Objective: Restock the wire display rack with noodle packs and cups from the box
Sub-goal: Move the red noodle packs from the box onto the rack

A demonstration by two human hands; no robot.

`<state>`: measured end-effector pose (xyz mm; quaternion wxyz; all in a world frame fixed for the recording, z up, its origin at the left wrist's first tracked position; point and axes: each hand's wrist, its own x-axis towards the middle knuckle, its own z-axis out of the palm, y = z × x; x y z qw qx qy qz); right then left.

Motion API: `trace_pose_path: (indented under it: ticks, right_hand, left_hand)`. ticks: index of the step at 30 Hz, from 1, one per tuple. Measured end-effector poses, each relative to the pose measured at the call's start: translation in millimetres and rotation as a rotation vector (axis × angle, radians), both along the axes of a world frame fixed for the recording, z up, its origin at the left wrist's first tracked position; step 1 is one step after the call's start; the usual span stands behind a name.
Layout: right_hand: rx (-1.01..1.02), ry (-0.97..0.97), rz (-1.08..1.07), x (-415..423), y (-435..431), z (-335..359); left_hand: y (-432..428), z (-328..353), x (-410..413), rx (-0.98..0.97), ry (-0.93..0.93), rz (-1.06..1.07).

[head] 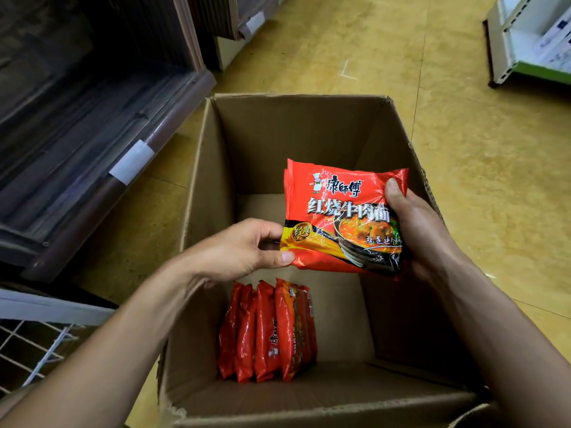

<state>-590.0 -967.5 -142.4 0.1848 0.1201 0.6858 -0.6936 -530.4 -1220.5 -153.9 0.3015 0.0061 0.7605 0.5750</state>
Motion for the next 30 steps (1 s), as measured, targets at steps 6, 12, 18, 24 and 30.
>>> trace_pose_path:
  ticks: [6,12,18,24,30]
  right_hand:
    - [-0.024,-0.004,-0.010,2.1,-2.7,3.3]
    - [-0.101,-0.026,0.050,6.8,-12.7,3.7]
    - [-0.133,-0.023,0.137,12.0,-17.0,3.0]
    - [-0.112,0.009,0.163,16.1,-19.0,-1.7]
    - [0.015,0.219,0.205,12.7,-19.6,-2.0]
  left_hand:
    - [2.7,5.0,-1.5,0.177,-0.082,0.222]
    - [23.4,14.1,-1.8,0.330,-0.113,0.444]
    - [27.9,13.6,2.9,0.367,-0.030,0.529]
    - [30.7,9.1,5.5,0.394,-0.005,0.580]
    - [33.5,5.1,6.8,0.471,-0.030,0.673]
